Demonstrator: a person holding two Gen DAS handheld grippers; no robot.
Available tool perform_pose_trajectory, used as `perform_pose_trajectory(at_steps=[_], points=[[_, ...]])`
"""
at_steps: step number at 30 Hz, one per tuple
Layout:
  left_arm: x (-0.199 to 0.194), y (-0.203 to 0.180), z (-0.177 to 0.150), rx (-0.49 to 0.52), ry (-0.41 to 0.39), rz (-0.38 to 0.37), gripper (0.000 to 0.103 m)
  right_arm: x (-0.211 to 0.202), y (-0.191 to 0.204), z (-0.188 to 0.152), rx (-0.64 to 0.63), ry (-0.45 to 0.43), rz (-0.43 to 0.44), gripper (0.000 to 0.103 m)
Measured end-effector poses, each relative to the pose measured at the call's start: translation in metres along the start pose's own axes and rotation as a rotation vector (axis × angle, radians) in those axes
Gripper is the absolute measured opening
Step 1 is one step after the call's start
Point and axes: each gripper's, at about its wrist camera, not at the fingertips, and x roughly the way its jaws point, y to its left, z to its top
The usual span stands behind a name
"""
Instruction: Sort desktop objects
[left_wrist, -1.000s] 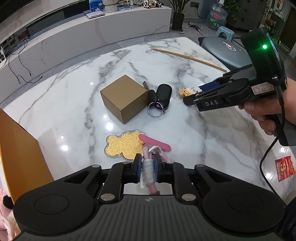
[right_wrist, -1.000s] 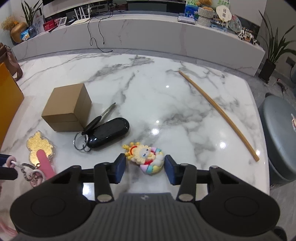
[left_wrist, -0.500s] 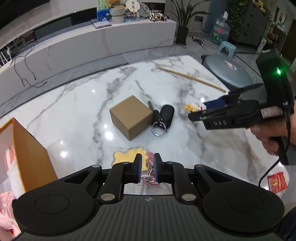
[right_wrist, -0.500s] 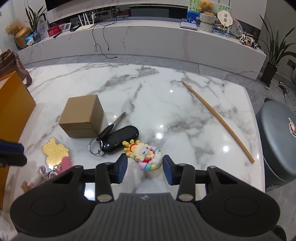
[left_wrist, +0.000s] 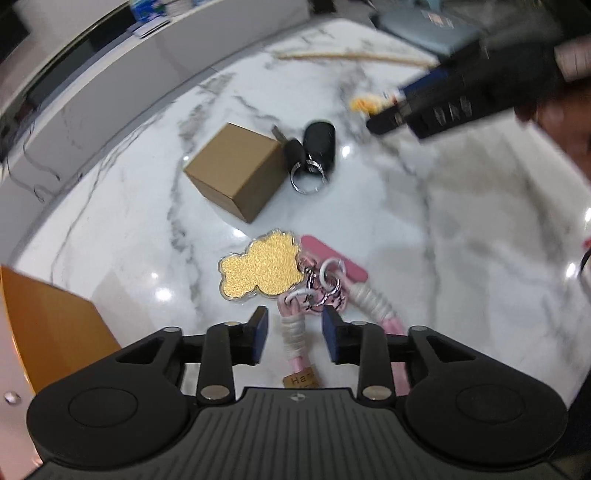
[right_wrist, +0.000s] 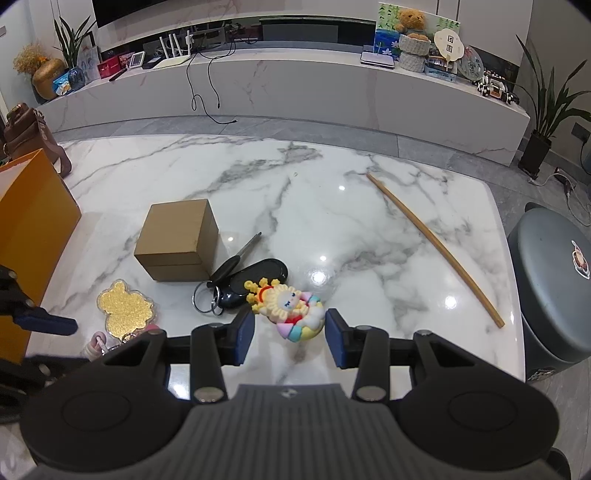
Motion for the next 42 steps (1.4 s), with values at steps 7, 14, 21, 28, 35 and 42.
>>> perform_pose_trajectory(at_steps=[7,14,21,28,35,42], points=[[0.023,-0.01,0.009,0.038,0.042,-0.009,0.07,0.001,-0.007,-0.004,0.011,0.001,0.009,0.044],[0.025,-0.003,0.015,0.016,0.017,-0.022,0.07,-0.002,-0.014,-0.005,0.023,-0.007,0.015,0.045],[0.033,0.003,0.019,0.021,0.014,0.023,0.103,-0.003,-0.016,-0.006,0.022,-0.008,0.009,0.045],[0.046,0.02,0.027,-0.172,0.083,-0.03,0.103,-0.008,-0.02,-0.004,0.034,-0.025,0.005,0.045],[0.045,0.017,0.02,-0.192,0.024,-0.047,0.103,-0.009,-0.022,-0.004,0.042,-0.03,0.001,0.045],[0.046,0.016,0.018,-0.207,-0.012,-0.052,0.103,-0.01,-0.022,-0.003,0.041,-0.031,0.0,0.046]])
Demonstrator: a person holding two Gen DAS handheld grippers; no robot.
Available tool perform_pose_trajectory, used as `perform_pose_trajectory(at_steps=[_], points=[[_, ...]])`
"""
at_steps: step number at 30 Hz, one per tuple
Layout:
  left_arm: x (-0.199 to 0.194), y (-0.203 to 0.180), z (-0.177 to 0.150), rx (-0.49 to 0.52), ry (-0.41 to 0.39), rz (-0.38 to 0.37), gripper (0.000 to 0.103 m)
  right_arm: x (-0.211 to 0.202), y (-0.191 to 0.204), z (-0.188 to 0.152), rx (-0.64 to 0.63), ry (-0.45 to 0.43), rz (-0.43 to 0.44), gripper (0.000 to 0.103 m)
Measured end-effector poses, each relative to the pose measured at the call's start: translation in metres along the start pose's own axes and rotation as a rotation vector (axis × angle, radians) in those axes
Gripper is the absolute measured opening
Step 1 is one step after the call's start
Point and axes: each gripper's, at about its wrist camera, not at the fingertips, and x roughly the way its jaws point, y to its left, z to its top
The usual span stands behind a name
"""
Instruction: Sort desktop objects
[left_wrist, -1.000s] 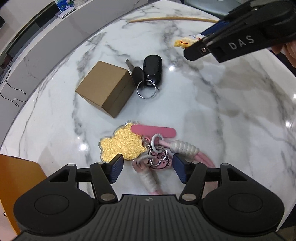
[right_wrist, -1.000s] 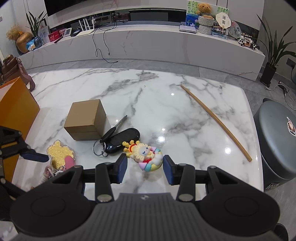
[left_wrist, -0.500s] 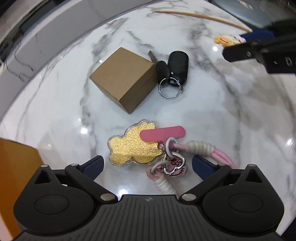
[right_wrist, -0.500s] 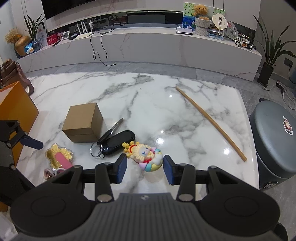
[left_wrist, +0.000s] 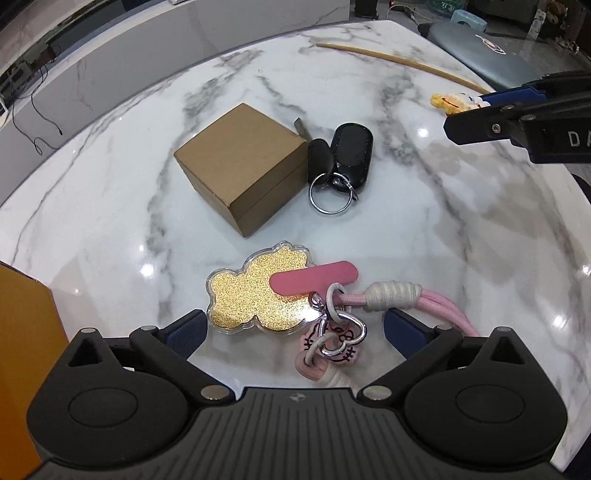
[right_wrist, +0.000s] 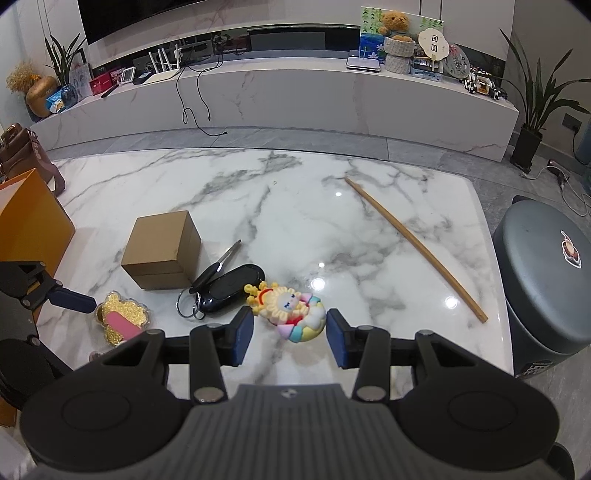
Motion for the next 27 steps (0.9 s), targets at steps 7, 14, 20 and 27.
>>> perform_pose_trajectory(at_steps=[7,14,20,27], points=[[-0.015,-0.014,0.0,0.088,-0.074,-0.024,0.035,-0.002,-0.002,0.0,0.003,-0.004,-0.006,0.046],[-0.028,-0.014,0.0,0.099,-0.142,-0.035,0.035,-0.006,-0.003,0.001,0.004,-0.012,-0.011,0.046],[-0.064,0.0,0.003,0.035,-0.226,-0.107,0.034,-0.01,-0.002,0.002,-0.004,-0.017,-0.019,0.046],[-0.093,0.006,0.003,0.029,-0.289,-0.1,0.034,-0.013,0.003,0.005,-0.009,-0.021,-0.025,0.046]])
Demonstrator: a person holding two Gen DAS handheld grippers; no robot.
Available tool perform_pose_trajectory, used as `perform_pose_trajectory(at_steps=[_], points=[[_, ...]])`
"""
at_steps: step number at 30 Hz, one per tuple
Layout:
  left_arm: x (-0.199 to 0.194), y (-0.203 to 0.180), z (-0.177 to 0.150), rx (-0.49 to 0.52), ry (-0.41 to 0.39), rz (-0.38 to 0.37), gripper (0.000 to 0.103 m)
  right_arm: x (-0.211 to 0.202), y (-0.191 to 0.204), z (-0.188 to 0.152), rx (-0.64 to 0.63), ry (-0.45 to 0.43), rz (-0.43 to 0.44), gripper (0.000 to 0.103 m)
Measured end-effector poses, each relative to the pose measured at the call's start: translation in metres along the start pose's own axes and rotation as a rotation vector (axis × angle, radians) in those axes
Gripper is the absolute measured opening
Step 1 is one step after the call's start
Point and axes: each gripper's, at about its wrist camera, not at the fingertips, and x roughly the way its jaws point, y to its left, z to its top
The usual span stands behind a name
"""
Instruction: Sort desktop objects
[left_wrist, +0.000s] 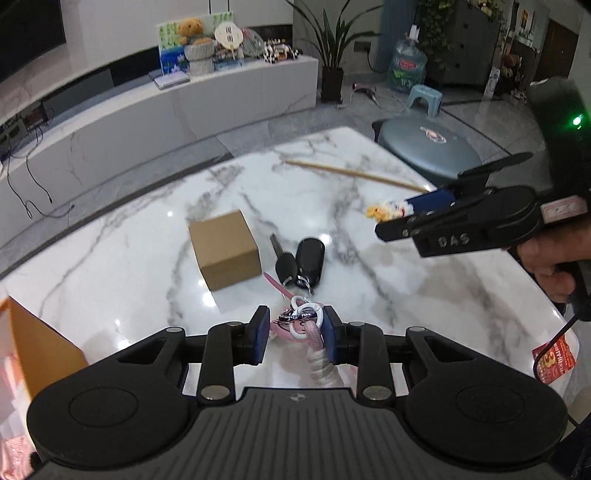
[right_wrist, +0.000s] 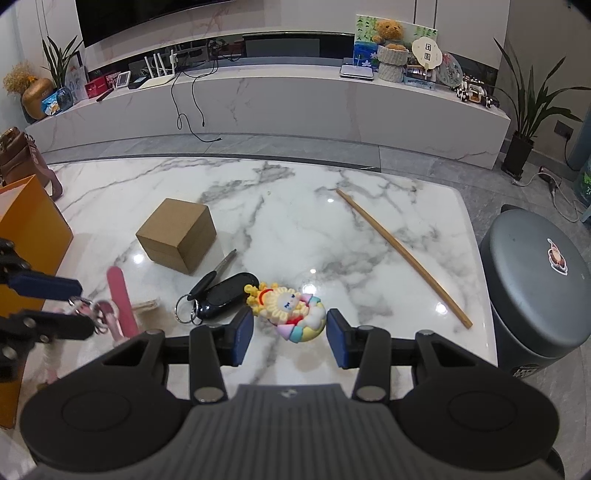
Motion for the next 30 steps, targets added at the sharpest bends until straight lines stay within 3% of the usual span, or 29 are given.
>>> perform_pose_trajectory(at_steps=[15,30], points=[[-0.058,0.016,0.011,-0.029,-0.13,-0.002,0.034,-0.021,0.03,0.015,-0.037,-0.041,0.008,0.045],[-0.116,0.05,0.006,-0.103,-0.241,0.009,0.034,-0.047,0.091,0.038,-0.109,-0.106,0.045,0.045]])
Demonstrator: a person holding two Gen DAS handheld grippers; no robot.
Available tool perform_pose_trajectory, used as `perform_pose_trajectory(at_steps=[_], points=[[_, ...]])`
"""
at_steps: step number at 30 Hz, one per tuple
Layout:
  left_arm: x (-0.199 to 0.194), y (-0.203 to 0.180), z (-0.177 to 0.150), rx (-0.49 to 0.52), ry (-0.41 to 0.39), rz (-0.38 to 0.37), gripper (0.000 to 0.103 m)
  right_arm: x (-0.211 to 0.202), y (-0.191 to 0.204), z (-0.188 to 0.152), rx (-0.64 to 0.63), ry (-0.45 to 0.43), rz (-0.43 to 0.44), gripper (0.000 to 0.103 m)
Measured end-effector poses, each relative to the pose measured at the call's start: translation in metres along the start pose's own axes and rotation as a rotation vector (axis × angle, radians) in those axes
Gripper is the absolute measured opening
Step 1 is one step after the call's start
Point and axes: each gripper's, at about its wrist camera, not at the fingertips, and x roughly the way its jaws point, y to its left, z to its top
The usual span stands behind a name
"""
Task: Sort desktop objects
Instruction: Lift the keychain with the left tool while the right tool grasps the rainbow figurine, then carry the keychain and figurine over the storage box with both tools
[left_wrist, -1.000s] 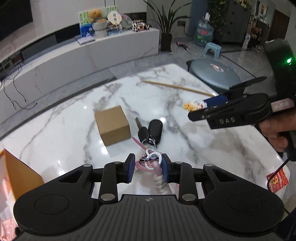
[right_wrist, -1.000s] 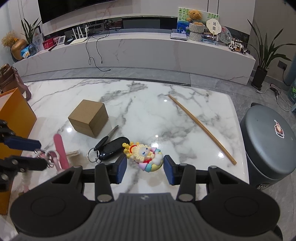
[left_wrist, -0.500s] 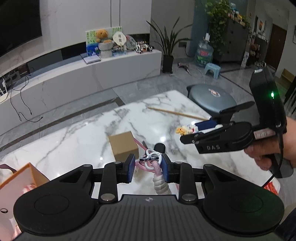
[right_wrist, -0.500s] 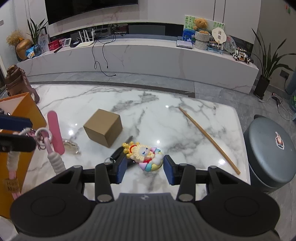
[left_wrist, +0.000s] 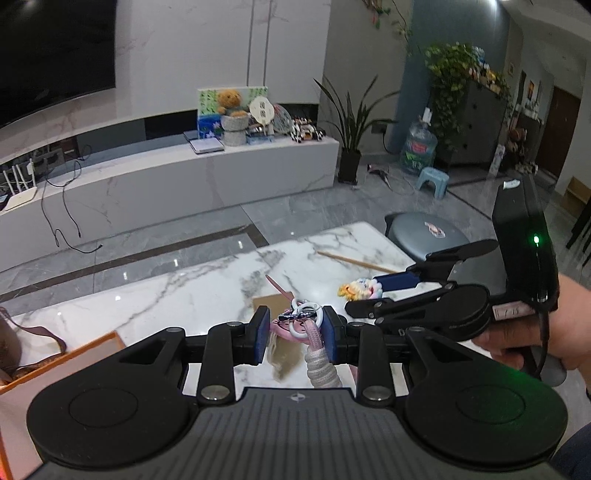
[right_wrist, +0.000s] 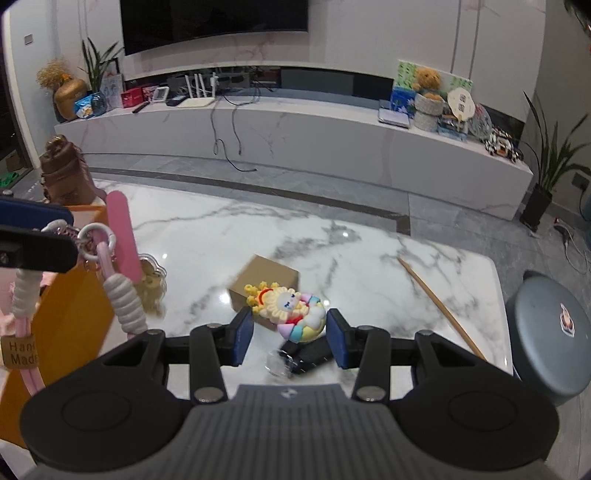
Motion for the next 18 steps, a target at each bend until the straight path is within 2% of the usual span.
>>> perform_pose_trajectory(at_steps=[1,2,4,5,9,11,18], points=[[-0.004,0.002,0.001,-0.003,-0.007,0.004,0.033,-0.002,0.005,0.003,-0.007,-0.008,0.005,0.045],[-0.009,0.006,0.001,-0.007,-0.016,0.01,0.026,-0.005,0.011,0.007,-0.014,-0.018,0.01,0.045],[-0.02,0.013,0.004,-0.023,-0.036,0.02,0.026,-0.01,0.023,0.013,-0.023,-0.037,0.026,0.045],[-0.025,0.017,0.004,-0.028,-0.044,0.025,0.011,-0.012,0.03,0.016,-0.031,-0.046,0.033,0.045],[-0.044,0.032,0.004,-0.054,-0.075,0.046,0.007,-0.018,0.059,0.026,-0.06,-0.072,0.071,0.045],[-0.051,0.037,0.002,-0.056,-0.081,0.061,0.0,-0.019,0.074,0.029,-0.074,-0.08,0.09,0.045],[-0.069,0.061,-0.006,-0.09,-0.089,0.106,0.0,-0.016,0.117,0.031,-0.134,-0.074,0.13,0.045]])
